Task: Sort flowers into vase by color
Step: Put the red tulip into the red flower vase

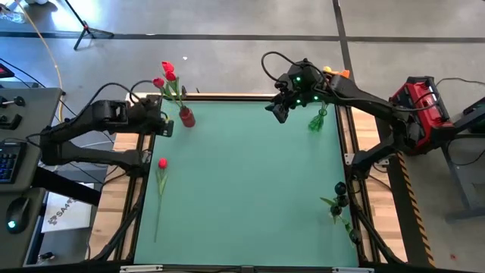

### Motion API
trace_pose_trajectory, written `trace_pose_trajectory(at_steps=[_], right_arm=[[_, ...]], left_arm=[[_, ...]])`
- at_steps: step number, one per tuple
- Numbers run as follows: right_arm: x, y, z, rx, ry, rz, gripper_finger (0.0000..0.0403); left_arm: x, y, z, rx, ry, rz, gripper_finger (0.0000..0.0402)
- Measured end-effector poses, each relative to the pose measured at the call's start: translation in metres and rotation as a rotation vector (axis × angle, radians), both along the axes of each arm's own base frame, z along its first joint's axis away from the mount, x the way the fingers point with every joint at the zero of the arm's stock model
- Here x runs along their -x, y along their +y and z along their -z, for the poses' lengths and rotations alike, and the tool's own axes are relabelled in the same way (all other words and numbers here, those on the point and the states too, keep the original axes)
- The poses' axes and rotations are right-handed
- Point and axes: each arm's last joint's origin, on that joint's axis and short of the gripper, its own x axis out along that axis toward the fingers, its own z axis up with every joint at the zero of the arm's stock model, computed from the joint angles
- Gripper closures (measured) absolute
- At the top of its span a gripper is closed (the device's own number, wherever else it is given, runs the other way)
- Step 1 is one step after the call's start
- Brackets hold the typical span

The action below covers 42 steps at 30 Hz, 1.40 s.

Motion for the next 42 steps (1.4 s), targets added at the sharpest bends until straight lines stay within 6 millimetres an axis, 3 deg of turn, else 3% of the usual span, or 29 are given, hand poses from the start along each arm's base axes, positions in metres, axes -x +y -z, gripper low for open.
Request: trace_pose_trajectory(at_steps=[6,18,25,28,32,36,42], right_arm=[[0.010,0.005,-0.005,0.024,0.023,-0.019,0.0224],[0.020,0.021,-0.007,0.016,0.072,-0.066,0.0224],[0.009,0.042,0.026,-0.025,0.096,-0.144,0.0224],[-0.001,0.050,0.048,-0.036,-0.006,-0.195,0.0224],[-0.010,0.057,0.072,-0.212,-0.124,-0.234,0.0224],[-0.013,0.075,0.091,-0.291,-0.120,-0.237,0.0224],[-0.016,0.095,0.100,-0.243,-0.099,-0.160,0.0224]], left_arm=[[-0.005,-0.016,0.028,0.099,0.006,-0.029,0.0280],[-0.037,-0.050,0.100,0.245,-0.068,-0.053,0.0281],[-0.045,-0.071,0.125,0.318,0.062,-0.055,0.0281],[-0.047,-0.077,0.131,0.374,0.139,-0.053,0.0281],[-0.047,-0.085,0.137,0.404,0.218,-0.009,0.0280],[-0.040,-0.084,0.137,0.378,0.293,-0.027,0.0280],[-0.026,-0.079,0.144,0.332,0.330,-0.076,0.0280]])
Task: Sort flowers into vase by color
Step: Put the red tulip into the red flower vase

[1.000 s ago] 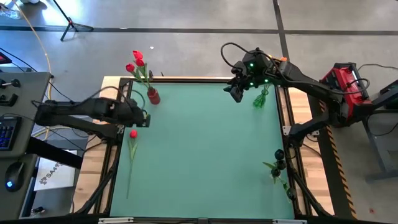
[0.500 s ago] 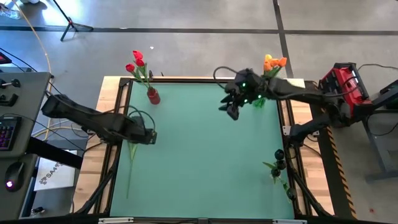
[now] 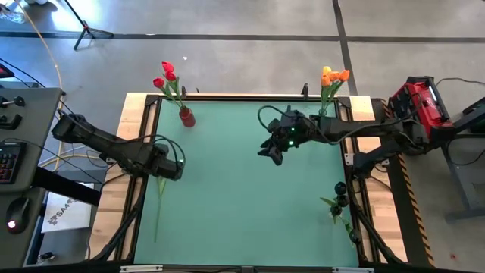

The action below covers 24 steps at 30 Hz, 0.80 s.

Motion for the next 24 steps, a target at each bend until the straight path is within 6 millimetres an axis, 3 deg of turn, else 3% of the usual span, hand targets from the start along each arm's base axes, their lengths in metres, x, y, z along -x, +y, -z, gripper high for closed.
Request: trace_pose_trajectory(at_steps=[11,18,24], right_arm=[[-0.009,0.003,-0.013,-0.094,-0.145,0.133,0.0224],[-0.010,0.012,-0.013,-0.101,-0.136,0.166,0.0224],[-0.010,0.017,-0.013,-0.093,-0.135,0.171,0.0224]], left_arm=[[-0.012,-0.005,0.010,0.001,0.044,-0.014,0.0292],[-0.028,-0.025,0.034,0.027,0.143,0.071,0.0322],[-0.032,-0.047,0.057,0.064,0.244,0.004,0.0325]])
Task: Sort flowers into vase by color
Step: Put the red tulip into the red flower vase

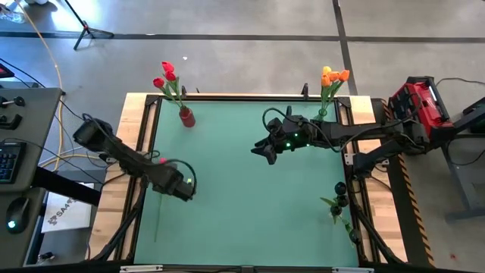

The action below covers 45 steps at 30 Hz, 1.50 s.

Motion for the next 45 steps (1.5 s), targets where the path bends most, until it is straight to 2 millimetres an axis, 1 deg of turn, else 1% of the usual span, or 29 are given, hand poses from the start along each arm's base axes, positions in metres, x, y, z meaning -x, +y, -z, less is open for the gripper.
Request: trace_pose_trajectory(at_steps=[3,6,12,17,21,26,29,36,39,45], right_arm=[[0.000,0.000,0.000,0.002,0.001,0.002,0.0224],[0.000,-0.002,0.000,0.003,0.005,0.006,0.0224],[0.001,-0.007,0.001,0.034,0.008,-0.009,0.0224],[0.002,-0.014,0.001,0.032,0.008,0.005,0.0224],[0.003,-0.020,0.001,0.025,0.007,0.012,0.0224],[0.003,-0.025,0.001,0.019,0.007,0.019,0.0224],[0.003,-0.026,0.001,0.019,0.007,0.021,0.0224],[0.003,-0.027,0.000,0.020,0.005,0.028,0.0224],[0.004,-0.030,0.000,0.020,0.005,0.035,0.0224],[0.004,-0.034,0.000,0.020,0.004,0.049,0.0224]], left_arm=[[-0.004,-0.013,0.006,0.064,-0.031,-0.020,0.0325],[-0.004,-0.025,0.008,0.111,-0.071,-0.035,0.0325],[0.011,-0.043,0.007,0.136,-0.005,-0.077,0.0325],[0.020,-0.052,0.007,0.098,-0.002,-0.129,0.0325],[0.022,-0.051,0.010,0.077,-0.013,-0.123,0.0325],[0.025,-0.044,0.019,0.068,-0.020,-0.132,0.0325],[0.027,-0.041,0.025,0.070,-0.052,-0.100,0.0325],[0.027,-0.038,0.021,0.071,-0.117,-0.075,0.0327],[0.027,-0.037,0.018,0.054,-0.160,-0.061,0.0337],[0.027,-0.038,0.017,0.031,-0.191,-0.042,0.0377]])
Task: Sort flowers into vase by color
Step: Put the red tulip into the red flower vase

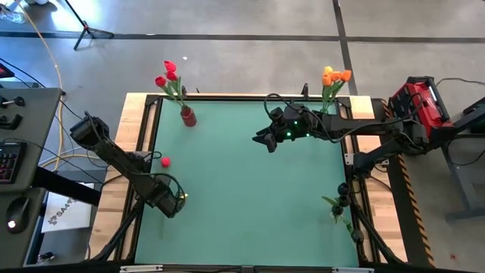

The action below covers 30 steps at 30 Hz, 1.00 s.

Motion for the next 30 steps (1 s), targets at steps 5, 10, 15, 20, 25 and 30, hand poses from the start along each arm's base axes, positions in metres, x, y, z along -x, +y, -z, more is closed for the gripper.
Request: trace_pose_trajectory(at_steps=[5,10,15,20,25,30], right_arm=[[0.000,0.000,0.000,0.000,0.000,-0.001,0.0224],[0.000,0.000,0.000,0.000,0.000,-0.001,0.0224],[0.000,0.000,0.000,-0.007,0.000,0.003,0.0225],[-0.008,0.000,0.012,-0.107,0.029,0.019,0.0225],[-0.026,0.004,0.024,-0.214,-0.012,-0.113,0.0224],[-0.040,0.014,0.011,-0.214,-0.209,-0.192,0.0224]], left_arm=[[0.000,0.000,0.000,-0.001,0.000,0.002,0.0398],[0.000,0.000,-0.005,0.008,-0.017,0.002,0.0399],[-0.010,-0.003,-0.022,-0.024,-0.165,0.012,0.0401],[-0.030,-0.004,-0.047,-0.198,-0.436,0.127,0.0401],[-0.055,0.002,-0.071,-0.413,-0.714,0.272,0.0401],[-0.075,0.015,-0.088,-0.542,-0.837,0.362,0.0401]])
